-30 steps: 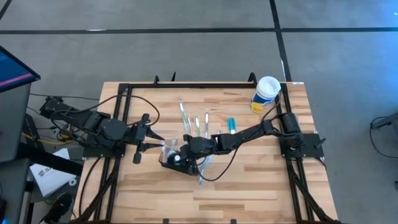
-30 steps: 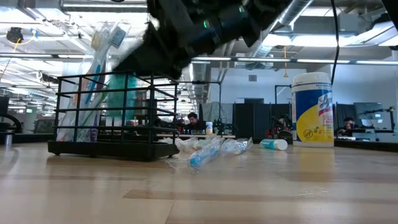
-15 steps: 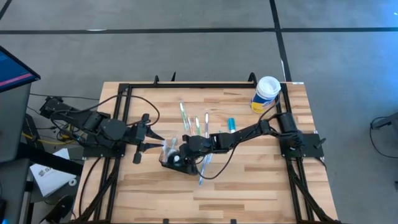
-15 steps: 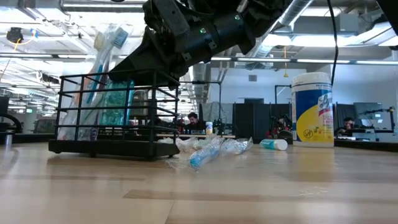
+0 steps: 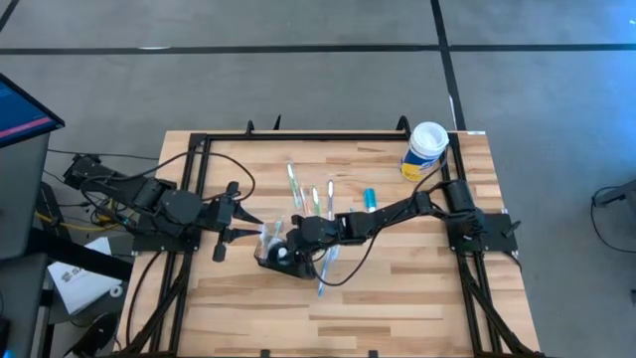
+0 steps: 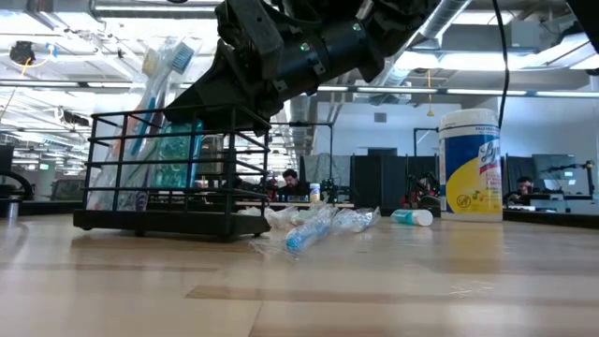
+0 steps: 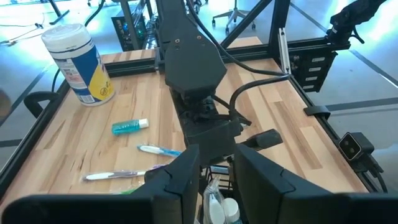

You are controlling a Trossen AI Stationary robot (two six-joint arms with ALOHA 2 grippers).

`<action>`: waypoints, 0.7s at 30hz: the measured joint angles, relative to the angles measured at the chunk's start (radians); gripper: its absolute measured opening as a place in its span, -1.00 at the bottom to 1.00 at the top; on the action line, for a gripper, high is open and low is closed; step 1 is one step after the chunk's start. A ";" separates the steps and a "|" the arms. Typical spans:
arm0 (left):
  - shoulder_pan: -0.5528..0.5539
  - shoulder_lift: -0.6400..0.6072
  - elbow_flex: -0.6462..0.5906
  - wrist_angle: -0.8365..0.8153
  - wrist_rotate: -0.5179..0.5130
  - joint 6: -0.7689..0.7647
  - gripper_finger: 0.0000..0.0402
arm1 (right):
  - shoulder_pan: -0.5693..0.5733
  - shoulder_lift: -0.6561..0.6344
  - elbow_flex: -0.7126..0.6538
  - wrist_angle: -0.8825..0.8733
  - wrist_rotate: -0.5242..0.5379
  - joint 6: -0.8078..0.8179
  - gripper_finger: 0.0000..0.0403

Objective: Pick & Place toothbrushing station
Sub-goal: Put the left blue mouthwash into the wire organizer, then put the purple toothbrush into the wire organizer

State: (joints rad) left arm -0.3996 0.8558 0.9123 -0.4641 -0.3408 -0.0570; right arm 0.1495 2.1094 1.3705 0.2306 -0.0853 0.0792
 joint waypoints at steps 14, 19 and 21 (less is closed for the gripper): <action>0.000 0.000 0.000 0.000 0.000 0.000 -0.52 | 0.000 0.002 -0.001 0.011 -0.019 0.000 -0.23; 0.000 0.000 0.000 0.000 0.000 0.000 -0.52 | 0.000 0.002 -0.001 0.012 -0.019 0.000 -0.19; 0.000 0.000 0.000 0.000 0.000 0.000 -0.52 | 0.000 0.002 -0.001 0.014 -0.019 0.000 -0.21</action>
State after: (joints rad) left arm -0.3996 0.8558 0.9123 -0.4641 -0.3408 -0.0570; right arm 0.1497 2.1111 1.3693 0.2448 -0.1047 0.0795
